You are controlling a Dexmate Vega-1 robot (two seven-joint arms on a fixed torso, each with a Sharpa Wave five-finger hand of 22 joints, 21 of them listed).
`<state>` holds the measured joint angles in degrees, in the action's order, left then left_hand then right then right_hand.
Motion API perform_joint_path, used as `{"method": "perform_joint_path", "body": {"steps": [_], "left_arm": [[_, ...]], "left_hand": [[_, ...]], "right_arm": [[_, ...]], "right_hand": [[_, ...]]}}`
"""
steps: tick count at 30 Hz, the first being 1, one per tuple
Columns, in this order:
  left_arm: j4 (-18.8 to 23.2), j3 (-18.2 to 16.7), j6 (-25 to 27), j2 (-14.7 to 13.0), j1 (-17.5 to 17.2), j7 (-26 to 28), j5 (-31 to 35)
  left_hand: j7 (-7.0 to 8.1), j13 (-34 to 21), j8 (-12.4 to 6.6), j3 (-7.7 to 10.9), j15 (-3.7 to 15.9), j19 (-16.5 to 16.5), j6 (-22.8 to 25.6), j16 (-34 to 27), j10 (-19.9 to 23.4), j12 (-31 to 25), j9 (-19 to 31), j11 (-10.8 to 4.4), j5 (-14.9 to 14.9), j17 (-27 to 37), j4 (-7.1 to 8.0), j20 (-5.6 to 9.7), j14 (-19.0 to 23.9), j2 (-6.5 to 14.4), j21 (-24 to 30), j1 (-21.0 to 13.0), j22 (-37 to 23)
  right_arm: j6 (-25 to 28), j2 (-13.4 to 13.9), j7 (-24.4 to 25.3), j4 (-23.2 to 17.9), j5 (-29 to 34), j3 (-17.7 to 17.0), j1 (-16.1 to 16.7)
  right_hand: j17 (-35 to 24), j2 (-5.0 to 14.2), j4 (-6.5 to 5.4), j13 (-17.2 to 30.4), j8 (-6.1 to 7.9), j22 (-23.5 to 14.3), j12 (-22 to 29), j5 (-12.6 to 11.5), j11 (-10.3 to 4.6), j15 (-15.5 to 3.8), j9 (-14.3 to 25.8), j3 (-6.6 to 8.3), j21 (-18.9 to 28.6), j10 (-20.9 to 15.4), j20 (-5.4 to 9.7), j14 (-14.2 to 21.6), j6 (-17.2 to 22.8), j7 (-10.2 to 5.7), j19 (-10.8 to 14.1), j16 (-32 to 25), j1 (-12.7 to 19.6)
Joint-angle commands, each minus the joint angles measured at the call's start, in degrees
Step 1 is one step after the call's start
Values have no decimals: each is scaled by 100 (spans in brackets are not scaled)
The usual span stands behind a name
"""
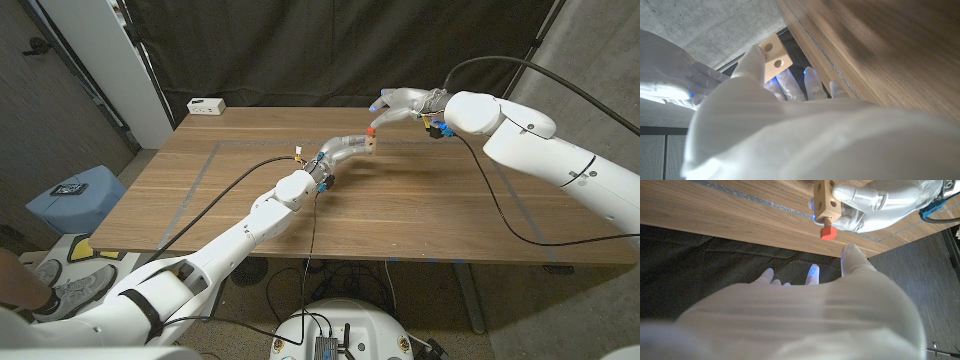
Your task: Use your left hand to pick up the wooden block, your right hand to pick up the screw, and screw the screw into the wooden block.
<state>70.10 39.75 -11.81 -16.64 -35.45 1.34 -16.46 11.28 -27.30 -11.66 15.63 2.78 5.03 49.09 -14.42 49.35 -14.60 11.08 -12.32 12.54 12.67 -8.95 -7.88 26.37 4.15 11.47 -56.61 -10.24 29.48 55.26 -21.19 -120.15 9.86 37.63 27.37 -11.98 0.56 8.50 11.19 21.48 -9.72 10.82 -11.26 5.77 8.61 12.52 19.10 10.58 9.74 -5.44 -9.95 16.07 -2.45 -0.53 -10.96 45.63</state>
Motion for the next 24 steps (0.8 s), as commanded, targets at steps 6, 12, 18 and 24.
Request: {"method": "perform_joint_path", "body": {"steps": [6,12,18,24], "left_arm": [[61,51,43,14,-9,62,87],[14,74,36,51,21,79,120],[-67,112,18,108,73,99,175],[-151,143,20,165,132,116,215]], "left_hand": [[-46,-448,-28,23,457,13,125,5,64,-40,10,-38,23,11,13,-30,47,58,26,-52,-29],[-52,-450,-23,19,455,11,113,4,63,-38,10,-38,22,15,22,-35,47,61,26,-42,-29],[-46,-452,-22,17,453,14,114,2,66,-39,10,-38,23,15,24,-34,54,58,28,-39,-29],[-48,-455,-22,18,452,12,115,4,65,-37,10,-38,24,15,26,-33,58,58,27,-35,-29]], "right_arm": [[419,-11,-893,-157,646,344,-445],[422,-31,-1084,-128,726,379,-510],[458,-54,-1249,-73,849,447,-577],[472,-47,-1330,-50,1005,488,-594]], "right_hand": [[9,38,55,18,-2,-18,17,-19,42,53,11,69,16,472,-13,-422,15,45,-46,-12,112],[16,24,64,18,-57,-17,-5,3,63,87,13,76,7,569,-13,-520,-90,22,-96,13,133],[18,15,56,19,-92,-18,-16,20,58,80,20,72,2,632,5,-579,-165,23,-133,24,124],[20,13,53,19,-104,-18,-22,31,70,89,26,73,0,680,4,-617,-186,16,-157,28,123]]}}
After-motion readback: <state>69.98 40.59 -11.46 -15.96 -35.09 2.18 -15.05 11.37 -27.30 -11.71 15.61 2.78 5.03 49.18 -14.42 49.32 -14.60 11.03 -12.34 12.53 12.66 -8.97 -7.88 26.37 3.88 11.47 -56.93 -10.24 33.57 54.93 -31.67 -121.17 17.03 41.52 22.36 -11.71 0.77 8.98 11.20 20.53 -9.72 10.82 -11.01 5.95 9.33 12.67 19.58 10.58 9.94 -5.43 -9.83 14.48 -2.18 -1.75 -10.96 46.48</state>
